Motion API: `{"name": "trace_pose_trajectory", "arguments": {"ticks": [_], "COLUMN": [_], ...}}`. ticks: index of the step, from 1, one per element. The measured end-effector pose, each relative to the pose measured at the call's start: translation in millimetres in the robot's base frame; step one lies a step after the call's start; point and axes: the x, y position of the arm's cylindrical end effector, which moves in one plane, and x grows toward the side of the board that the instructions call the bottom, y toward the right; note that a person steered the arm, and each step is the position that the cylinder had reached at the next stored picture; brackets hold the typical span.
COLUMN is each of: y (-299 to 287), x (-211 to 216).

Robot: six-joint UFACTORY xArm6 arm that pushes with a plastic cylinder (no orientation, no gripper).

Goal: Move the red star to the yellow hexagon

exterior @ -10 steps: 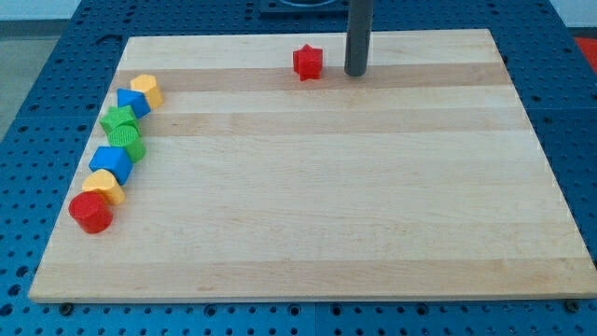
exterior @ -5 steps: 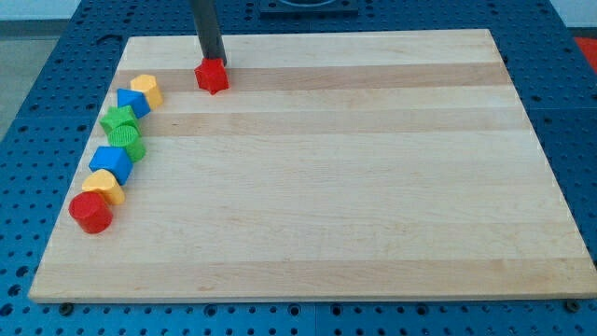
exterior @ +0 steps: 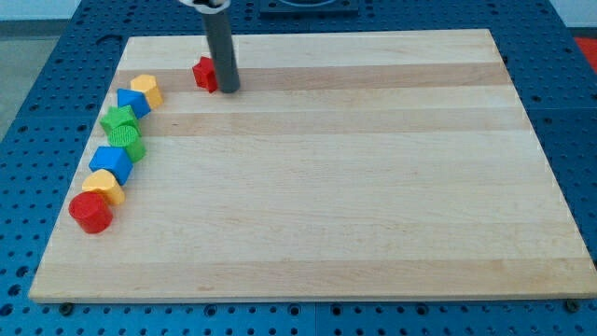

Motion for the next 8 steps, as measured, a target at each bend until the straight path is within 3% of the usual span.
{"name": "trace_pose_trajectory", "arguments": {"ticks": [1,3,4,8], "y": [-22,42,49,-73], "x": [-6,-18,-44,-41]}}
